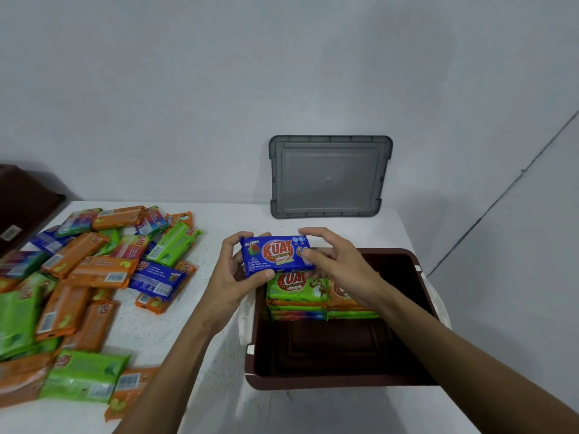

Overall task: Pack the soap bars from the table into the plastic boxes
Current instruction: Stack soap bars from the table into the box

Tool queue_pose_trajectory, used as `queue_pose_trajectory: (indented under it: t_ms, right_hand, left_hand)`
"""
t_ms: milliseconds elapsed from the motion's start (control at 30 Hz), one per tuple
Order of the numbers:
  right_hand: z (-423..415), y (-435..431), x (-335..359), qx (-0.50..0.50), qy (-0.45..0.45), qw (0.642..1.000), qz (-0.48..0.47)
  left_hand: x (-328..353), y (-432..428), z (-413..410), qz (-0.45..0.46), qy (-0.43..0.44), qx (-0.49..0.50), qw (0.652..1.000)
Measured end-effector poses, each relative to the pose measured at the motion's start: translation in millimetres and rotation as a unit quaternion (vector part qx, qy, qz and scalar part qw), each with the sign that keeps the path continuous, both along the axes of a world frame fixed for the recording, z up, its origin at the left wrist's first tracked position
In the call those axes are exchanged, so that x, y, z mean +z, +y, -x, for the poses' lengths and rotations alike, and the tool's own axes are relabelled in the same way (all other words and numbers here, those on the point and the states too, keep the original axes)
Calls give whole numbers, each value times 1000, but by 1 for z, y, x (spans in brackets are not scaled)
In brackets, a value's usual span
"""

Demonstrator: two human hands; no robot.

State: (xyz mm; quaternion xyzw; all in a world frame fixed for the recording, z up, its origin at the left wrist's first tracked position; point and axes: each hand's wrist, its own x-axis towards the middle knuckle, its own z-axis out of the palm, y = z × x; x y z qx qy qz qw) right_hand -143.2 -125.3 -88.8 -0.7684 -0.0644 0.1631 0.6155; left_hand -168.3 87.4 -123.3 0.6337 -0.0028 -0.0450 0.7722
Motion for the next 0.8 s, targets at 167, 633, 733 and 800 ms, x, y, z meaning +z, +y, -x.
queue_pose_trajectory:
  t_ms: [167,633,733,800]
  right_hand:
    - [-2,4,-3,-8,68,993,-94]
    - [14,-79,7,-66,43,996,-45]
    - [22,-99,11,-67,24,997,-4]
    - [26,-108,11,-69,16,997,30]
  left_hand:
    - [8,1,0,-21,-8,-24,999]
    - [6,-6,-8,-251,-135,0,958]
    - [-1,-10,-9,-357,-203,49,910]
    - [-9,-11,-11,-422,-237,43,874]
